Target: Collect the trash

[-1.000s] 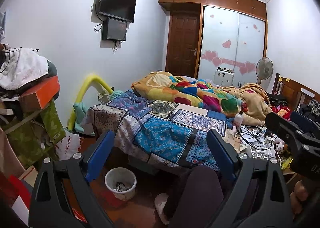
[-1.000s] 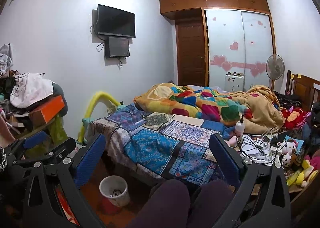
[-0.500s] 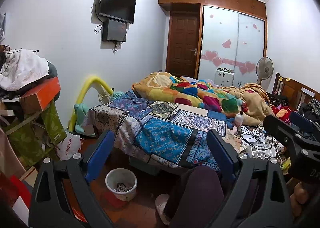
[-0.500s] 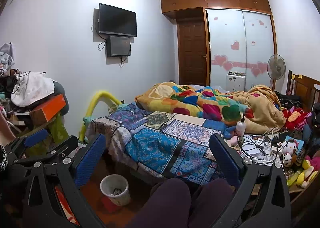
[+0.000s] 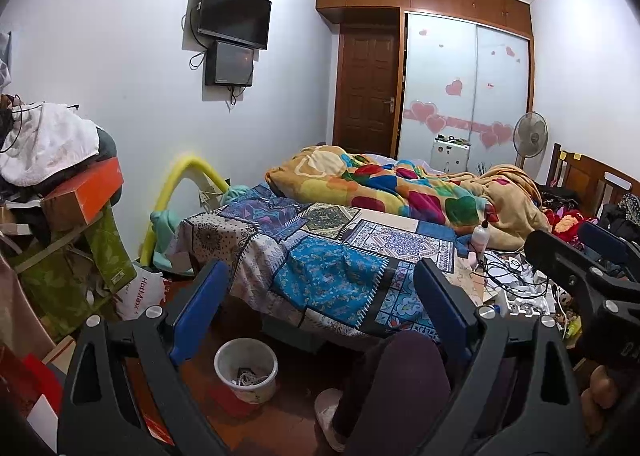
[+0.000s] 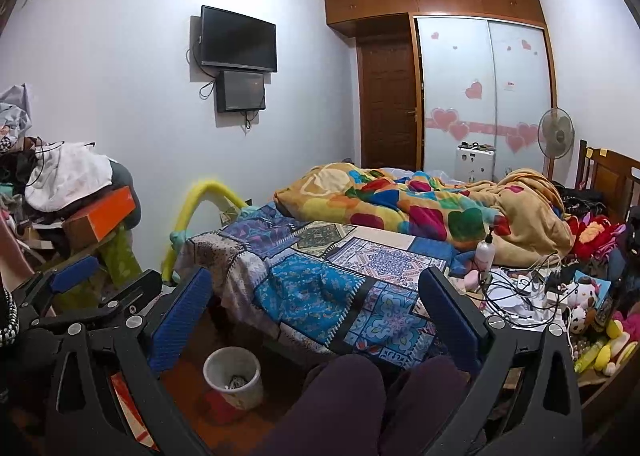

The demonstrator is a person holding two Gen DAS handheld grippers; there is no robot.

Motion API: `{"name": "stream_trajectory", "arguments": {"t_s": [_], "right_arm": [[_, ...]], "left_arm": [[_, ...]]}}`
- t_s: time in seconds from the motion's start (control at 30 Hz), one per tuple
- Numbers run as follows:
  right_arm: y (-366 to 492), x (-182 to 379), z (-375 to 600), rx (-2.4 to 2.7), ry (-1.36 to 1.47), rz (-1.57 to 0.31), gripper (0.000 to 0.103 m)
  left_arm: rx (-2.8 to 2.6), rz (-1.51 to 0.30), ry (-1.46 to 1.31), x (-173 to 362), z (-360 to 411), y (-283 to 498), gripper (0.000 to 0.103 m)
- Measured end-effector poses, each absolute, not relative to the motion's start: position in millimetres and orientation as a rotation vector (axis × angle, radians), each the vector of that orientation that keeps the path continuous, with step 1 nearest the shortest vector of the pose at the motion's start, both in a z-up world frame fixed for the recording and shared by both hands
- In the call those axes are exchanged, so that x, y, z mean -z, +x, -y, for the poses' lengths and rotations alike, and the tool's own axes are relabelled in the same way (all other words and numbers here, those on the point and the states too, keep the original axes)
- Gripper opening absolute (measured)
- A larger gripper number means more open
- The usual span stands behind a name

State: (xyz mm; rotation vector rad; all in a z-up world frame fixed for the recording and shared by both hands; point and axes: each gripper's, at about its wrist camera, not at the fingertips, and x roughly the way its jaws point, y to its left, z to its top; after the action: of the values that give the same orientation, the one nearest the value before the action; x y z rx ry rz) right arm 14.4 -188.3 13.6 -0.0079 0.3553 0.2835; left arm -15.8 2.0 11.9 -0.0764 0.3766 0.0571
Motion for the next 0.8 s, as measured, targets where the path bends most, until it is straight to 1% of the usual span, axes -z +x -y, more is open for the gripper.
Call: {"name": "stream_trajectory", "arguments": {"t_s": [0.47, 0.8], "right_arm": [[15.4, -12.6, 189.6, -0.299, -0.005, -0.364, 0.103], [15.4, -13.0, 189.6, -0.301, -0.005, -0.364, 0.103]], "left_arm": [[-0.055, -0.369, -0.098, -10.7, -8.1, -16.7, 0.098], [-0.042, -0.377, -0.084, -9.2, -7.1, -16.7, 0.098]]}}
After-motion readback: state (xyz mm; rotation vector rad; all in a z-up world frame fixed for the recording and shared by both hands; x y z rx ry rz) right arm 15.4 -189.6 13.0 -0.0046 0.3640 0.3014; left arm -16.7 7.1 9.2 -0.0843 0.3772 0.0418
